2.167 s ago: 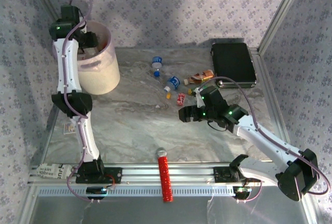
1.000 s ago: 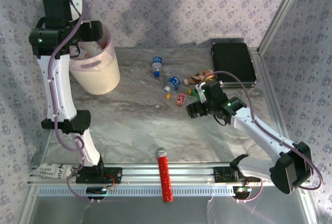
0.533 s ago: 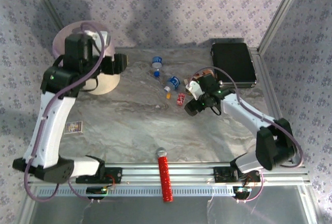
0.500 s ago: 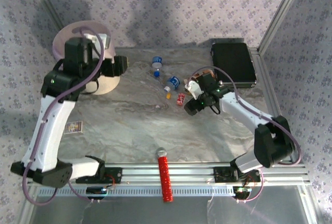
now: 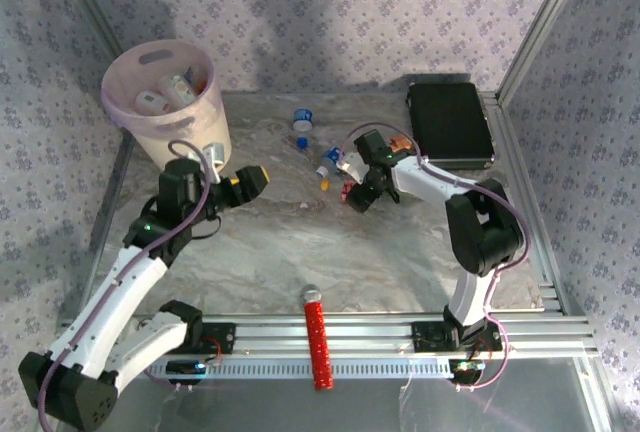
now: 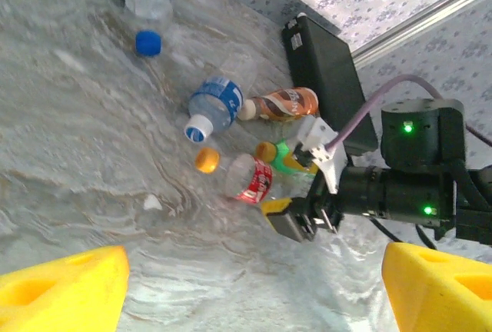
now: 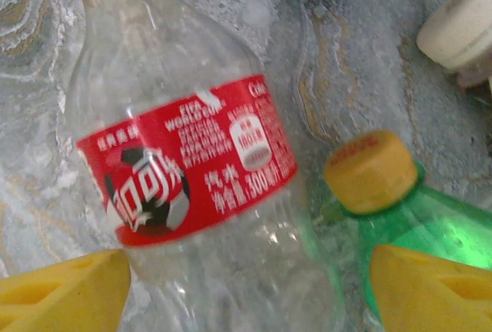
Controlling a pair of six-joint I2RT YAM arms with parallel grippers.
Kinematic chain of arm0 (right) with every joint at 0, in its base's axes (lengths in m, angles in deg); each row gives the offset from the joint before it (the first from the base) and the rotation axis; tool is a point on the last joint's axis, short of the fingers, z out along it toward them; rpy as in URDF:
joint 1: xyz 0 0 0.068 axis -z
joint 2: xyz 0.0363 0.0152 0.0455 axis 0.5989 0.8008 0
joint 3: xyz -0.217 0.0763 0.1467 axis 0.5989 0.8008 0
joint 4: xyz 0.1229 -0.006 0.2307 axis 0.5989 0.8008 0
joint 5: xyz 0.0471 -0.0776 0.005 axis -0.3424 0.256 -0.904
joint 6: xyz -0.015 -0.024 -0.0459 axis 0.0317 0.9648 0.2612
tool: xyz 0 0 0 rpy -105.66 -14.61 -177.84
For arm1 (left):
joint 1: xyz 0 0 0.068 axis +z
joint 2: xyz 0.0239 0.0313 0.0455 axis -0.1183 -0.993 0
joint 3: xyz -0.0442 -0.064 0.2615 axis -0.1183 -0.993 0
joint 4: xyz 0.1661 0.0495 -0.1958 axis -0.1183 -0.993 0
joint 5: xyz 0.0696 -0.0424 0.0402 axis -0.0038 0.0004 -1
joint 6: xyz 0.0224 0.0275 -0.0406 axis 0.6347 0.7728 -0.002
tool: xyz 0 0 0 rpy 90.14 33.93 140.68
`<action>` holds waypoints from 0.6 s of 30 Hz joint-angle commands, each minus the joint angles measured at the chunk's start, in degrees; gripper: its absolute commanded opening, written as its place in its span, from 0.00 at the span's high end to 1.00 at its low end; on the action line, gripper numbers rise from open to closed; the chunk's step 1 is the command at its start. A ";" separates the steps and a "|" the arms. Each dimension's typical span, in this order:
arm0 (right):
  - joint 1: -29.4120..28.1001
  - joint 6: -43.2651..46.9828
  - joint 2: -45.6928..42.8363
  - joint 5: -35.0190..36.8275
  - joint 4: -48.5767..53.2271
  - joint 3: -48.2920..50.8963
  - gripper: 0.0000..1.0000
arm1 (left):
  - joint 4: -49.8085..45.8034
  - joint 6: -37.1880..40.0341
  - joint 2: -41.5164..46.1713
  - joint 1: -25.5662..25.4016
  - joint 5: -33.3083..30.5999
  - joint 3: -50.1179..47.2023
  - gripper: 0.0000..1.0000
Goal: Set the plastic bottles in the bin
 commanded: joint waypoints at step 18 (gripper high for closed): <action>-3.75 -4.49 -0.91 0.26 2.56 5.89 0.24 | 26.03 -21.27 1.36 -0.40 0.65 -16.43 0.15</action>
